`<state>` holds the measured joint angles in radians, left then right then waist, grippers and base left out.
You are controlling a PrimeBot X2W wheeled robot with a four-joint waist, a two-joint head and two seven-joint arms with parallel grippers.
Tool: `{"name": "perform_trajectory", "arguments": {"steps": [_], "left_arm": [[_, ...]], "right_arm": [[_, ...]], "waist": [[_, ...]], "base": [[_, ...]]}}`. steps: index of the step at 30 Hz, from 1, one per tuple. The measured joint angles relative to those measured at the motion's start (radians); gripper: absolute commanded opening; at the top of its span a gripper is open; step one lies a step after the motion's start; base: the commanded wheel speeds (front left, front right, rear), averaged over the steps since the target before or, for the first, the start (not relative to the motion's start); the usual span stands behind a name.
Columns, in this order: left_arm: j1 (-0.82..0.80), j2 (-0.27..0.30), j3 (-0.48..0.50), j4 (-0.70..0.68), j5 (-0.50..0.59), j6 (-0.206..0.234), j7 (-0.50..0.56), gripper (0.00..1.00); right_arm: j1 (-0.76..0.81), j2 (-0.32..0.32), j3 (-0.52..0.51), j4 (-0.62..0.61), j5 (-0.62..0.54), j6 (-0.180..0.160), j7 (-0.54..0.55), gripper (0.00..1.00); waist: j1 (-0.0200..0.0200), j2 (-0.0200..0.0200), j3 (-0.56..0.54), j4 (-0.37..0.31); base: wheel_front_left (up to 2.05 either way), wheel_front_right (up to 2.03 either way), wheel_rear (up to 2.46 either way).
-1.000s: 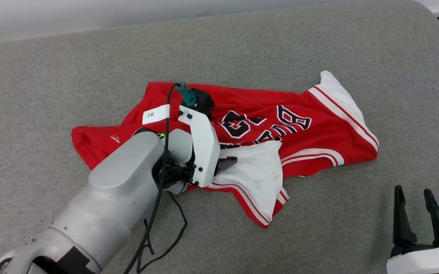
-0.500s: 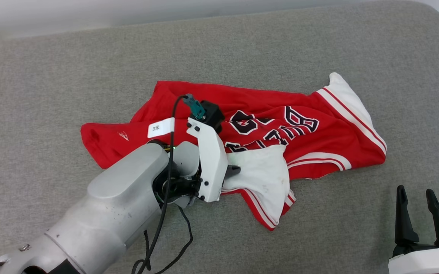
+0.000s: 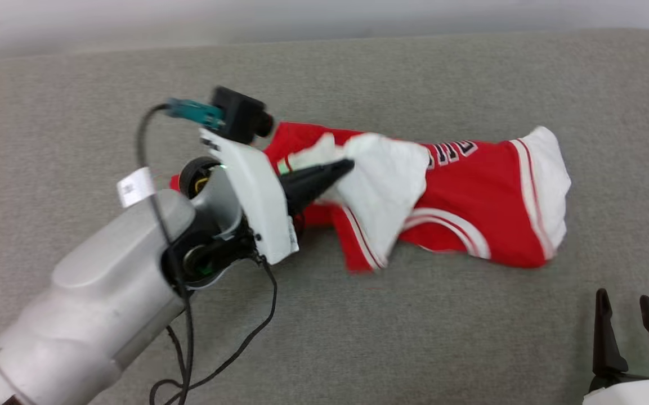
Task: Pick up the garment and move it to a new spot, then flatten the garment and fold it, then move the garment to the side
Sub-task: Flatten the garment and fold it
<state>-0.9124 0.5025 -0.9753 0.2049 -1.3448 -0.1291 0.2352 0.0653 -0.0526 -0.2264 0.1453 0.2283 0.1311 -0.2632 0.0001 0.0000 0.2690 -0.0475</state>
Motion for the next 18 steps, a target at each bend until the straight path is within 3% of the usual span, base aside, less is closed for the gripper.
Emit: {"name": "perform_trajectory", "arguments": {"steps": [5, 8, 9, 15, 18], "left_arm": [[0.074, 0.064, 0.075, -0.160, -0.090, 0.000, -0.194, 0.00], [0.130, 0.089, 0.118, -0.174, -0.162, 0.000, -0.257, 0.00], [0.189, 0.123, 0.147, -0.174, -0.216, 0.000, -0.285, 0.00], [0.395, 0.209, 0.204, -0.071, -0.414, 0.000, -0.246, 0.00], [0.461, 0.223, 0.240, -0.027, -0.508, 0.000, -0.221, 0.00]], "right_arm": [[0.019, -0.008, -0.002, 0.013, -0.001, 0.000, 0.000, 1.00], [0.019, -0.011, -0.001, 0.017, -0.001, 0.000, 0.000, 1.00], [0.020, -0.014, -0.003, 0.023, -0.001, 0.000, 0.000, 1.00], [0.034, -0.015, -0.005, 0.035, 0.000, 0.000, 0.000, 1.00], [0.036, -0.013, -0.008, 0.041, 0.009, 0.000, 0.000, 1.00]], "waist": [[0.0000, 0.0000, -0.017, 0.049], [0.0000, 0.0000, -0.026, 0.066], [0.0000, 0.0000, -0.035, 0.080], [-0.0001, 0.0000, -0.053, 0.099], [-0.0001, 0.0000, -0.052, 0.097]], "base": [[0.00, 0.00, 0.00], [0.00, 0.00, 0.00], [0.00, 0.00, 0.00], [0.00, 0.00, 0.00], [0.00, 0.00, 0.00]]}}
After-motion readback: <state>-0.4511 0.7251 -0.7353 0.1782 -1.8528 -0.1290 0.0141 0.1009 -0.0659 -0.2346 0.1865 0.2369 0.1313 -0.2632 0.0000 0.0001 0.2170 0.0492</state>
